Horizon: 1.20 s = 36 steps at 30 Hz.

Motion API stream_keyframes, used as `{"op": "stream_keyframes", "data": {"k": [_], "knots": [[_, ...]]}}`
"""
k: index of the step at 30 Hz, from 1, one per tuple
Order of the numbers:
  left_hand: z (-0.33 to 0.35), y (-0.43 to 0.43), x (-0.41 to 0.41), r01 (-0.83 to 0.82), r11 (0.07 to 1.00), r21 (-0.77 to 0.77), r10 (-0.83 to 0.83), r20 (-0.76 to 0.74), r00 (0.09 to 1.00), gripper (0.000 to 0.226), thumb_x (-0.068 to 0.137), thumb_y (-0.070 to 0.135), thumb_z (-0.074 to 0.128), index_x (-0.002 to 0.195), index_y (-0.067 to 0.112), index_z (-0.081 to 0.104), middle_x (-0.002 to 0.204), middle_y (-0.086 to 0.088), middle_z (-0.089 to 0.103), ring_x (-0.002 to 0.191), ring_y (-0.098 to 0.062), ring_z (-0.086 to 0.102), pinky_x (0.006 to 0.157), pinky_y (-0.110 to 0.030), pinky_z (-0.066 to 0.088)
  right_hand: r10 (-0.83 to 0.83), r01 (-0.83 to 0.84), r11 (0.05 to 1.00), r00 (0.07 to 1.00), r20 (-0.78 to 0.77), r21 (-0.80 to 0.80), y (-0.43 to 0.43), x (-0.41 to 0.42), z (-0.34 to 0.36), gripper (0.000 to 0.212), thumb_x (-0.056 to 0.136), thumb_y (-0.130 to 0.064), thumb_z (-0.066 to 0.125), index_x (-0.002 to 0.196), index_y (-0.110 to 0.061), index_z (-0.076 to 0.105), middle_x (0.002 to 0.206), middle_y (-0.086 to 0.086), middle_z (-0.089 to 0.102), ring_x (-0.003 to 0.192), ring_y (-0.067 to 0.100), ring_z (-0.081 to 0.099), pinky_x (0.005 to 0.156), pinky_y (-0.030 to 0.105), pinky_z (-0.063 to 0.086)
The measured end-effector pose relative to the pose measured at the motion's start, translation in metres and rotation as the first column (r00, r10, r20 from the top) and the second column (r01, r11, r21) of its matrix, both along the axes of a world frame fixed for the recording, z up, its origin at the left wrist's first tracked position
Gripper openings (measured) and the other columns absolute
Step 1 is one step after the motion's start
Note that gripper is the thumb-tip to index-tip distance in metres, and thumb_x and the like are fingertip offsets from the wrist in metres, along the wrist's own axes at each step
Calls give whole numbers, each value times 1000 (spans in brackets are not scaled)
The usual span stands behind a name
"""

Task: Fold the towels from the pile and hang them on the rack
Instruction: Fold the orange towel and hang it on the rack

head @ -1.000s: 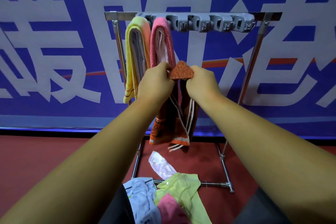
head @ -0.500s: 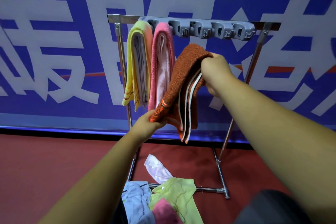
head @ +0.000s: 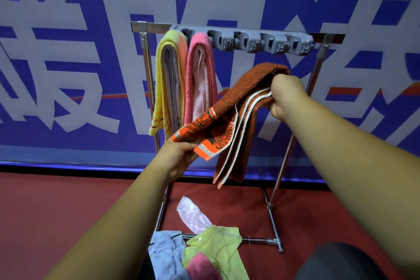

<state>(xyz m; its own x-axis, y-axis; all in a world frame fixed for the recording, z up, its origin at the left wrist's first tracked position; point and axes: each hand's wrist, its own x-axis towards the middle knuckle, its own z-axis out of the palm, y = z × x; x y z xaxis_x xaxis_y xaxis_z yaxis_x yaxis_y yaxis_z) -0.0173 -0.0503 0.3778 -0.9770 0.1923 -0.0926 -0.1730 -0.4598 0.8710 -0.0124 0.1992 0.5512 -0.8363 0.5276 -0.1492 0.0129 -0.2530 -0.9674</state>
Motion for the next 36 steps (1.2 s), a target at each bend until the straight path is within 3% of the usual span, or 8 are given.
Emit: {"op": "stream_keyframes", "data": {"k": [8,11,14,19,23,29,32,36], "knots": [[12,-39,-8,-63,990,124,70,-51,996,39,102,-14,41,88,8,69,79,-11,61,61,-8,64,57,-14,56,-8,33,904,998,-60,426,25,4,-14,44,92,-3,50,105,-33,80,96,3,82,86,28,80,77,52,68],[5,-47,0,15,999,29,-12,-85,996,48,99,-15,42,79,5,80,84,-11,71,74,-13,71,70,-17,59,-37,74,886,995,-89,457,28,3,-19,48,89,-1,50,106,-32,82,95,-1,82,85,24,80,81,49,68],[-5,-54,6,90,994,-69,-94,-61,994,45,88,-24,40,107,-10,78,115,-27,76,106,-34,76,86,-33,64,-8,62,856,994,-107,513,19,0,-19,45,88,-3,54,104,-34,83,92,-4,82,85,21,80,82,47,68],[-4,-47,2,163,834,-528,-161,49,986,58,59,-4,48,105,4,82,110,-24,78,111,-37,73,100,-40,54,114,16,607,988,-106,795,-6,6,-6,31,98,-13,61,111,-31,82,101,-9,77,84,1,68,63,3,47],[42,-7,14,0,395,-919,-303,-130,944,17,91,14,63,99,13,78,91,-7,79,84,-14,74,72,-24,56,176,-23,460,982,-66,888,-28,5,0,31,98,-14,60,111,-29,83,110,-2,79,96,15,70,68,18,49],[123,55,26,-292,631,-719,-210,-521,828,9,84,13,63,78,10,57,63,-3,55,50,-16,52,48,-28,44,215,-85,195,976,42,977,-60,10,8,38,91,-7,54,105,-27,83,103,1,77,93,24,69,77,35,59],[133,64,16,-381,563,-733,-180,-559,810,20,82,17,62,67,12,48,59,-5,48,48,-20,46,45,-25,32,186,-101,106,979,80,989,-66,8,14,34,92,-8,56,103,-27,82,100,3,74,88,25,68,72,35,58],[136,70,15,-519,399,-756,-99,-598,796,36,82,30,56,107,3,54,101,-16,57,77,-30,58,53,-32,37,168,-91,62,983,79,994,-64,8,23,31,88,-11,59,97,-28,83,96,1,74,86,24,69,72,35,61]]}}
